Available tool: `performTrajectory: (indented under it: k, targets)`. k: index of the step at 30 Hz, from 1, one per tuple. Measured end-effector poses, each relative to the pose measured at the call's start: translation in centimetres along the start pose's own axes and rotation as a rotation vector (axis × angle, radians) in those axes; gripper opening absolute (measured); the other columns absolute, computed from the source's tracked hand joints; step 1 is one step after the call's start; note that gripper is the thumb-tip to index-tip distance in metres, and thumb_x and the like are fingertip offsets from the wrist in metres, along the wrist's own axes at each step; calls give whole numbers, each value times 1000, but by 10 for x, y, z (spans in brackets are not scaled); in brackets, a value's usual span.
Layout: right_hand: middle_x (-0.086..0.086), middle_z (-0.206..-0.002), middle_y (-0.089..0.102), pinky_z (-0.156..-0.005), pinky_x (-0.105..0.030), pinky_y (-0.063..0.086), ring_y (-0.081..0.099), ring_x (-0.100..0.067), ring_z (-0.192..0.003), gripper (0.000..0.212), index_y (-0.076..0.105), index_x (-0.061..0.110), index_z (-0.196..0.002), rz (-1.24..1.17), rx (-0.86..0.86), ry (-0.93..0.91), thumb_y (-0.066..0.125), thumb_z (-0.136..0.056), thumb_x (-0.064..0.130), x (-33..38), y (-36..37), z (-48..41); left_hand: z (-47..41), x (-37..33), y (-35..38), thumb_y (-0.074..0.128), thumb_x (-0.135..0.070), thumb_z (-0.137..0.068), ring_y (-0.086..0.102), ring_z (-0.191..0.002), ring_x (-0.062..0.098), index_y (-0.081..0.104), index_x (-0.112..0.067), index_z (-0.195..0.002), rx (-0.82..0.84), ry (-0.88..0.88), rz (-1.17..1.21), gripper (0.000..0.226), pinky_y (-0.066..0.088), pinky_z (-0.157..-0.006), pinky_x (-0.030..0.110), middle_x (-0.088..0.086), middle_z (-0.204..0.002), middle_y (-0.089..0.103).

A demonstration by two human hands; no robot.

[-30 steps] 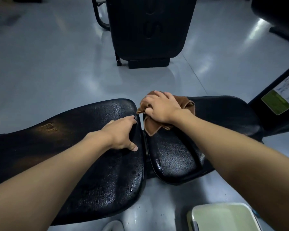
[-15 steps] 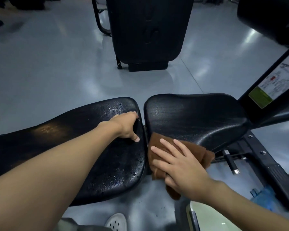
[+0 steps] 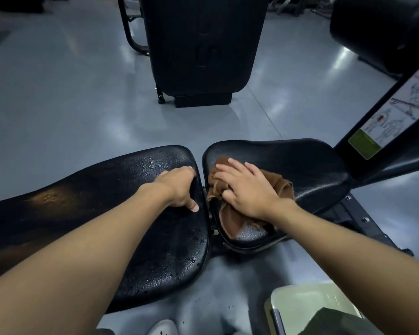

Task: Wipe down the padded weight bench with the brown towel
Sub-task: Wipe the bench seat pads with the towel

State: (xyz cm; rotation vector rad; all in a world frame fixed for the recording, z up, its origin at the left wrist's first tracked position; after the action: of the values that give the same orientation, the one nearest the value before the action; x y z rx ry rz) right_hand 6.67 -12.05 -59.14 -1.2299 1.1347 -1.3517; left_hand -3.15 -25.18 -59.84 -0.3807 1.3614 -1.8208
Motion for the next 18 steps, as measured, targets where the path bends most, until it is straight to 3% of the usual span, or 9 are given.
performTrajectory:
  k: [6, 11, 18]
  targets:
    - [9, -159, 30, -119, -47, 9, 13, -16, -149, 52, 40, 32, -144, -90, 23, 102, 40, -92, 34, -33, -10, -76, 0, 1, 2, 86, -44, -67, 28, -146, 21, 31, -15, -151, 3, 30, -24, 104, 23, -116, 41, -2, -163, 20]
    - [1, -143, 51, -107, -52, 23, 36, -23, -134, 47, 49, 30, -131, -69, 57, 153, 38, -87, 42, -46, -12, -117, -3, 0, 0, 85, -46, -68, 26, -147, 20, 31, -15, -151, 17, 36, -68, 105, 23, -118, 42, -1, -164, 16]
    - [11, -159, 31, -118, -53, 6, 12, -20, -150, 50, 44, 38, -139, -16, 49, -42, 42, -89, 40, -15, -9, -60, 1, -1, -4, 85, -50, -66, 28, -146, 17, 30, -16, -151, 25, 10, -91, 106, 26, -116, 40, -3, -164, 19]
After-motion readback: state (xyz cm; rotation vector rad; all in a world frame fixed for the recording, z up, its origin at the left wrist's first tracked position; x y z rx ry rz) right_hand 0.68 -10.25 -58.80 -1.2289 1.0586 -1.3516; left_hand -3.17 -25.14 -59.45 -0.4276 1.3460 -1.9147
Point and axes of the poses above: each hand's wrist, its own z-axis away from the middle knuckle, its own y-axis out of the palm, x = y × z, the point moved 6 cm from there along -z, towards the middle knuckle
